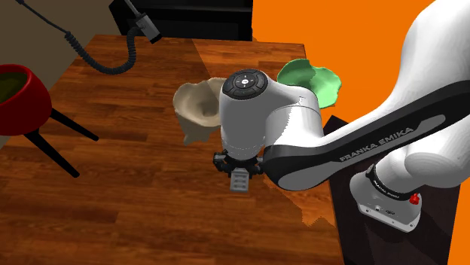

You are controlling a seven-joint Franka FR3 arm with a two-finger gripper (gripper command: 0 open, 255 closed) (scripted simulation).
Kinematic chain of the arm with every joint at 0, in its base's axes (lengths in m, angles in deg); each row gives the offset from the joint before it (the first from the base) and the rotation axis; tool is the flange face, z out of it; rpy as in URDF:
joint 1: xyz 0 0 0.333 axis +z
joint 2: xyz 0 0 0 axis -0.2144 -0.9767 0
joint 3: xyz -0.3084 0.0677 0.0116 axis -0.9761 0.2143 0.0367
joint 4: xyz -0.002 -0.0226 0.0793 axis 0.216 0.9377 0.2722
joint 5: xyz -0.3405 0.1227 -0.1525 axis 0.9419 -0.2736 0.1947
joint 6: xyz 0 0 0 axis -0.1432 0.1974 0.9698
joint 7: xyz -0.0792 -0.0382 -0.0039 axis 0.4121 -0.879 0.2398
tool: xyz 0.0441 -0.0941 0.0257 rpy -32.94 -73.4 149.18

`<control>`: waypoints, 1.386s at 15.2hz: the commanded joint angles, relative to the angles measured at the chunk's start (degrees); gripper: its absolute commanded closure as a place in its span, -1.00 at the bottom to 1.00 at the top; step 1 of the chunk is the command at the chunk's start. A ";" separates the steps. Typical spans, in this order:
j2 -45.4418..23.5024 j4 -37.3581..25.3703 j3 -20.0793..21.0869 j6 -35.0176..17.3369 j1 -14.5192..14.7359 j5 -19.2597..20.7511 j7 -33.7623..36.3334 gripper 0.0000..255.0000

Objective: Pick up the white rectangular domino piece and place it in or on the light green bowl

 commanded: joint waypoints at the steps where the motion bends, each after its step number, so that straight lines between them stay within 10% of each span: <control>1: -0.15 0.34 0.04 0.10 0.03 -0.08 -0.04 1.00; 21: 9.61 -5.72 -4.50 14.33 2.28 -5.81 -4.90 1.00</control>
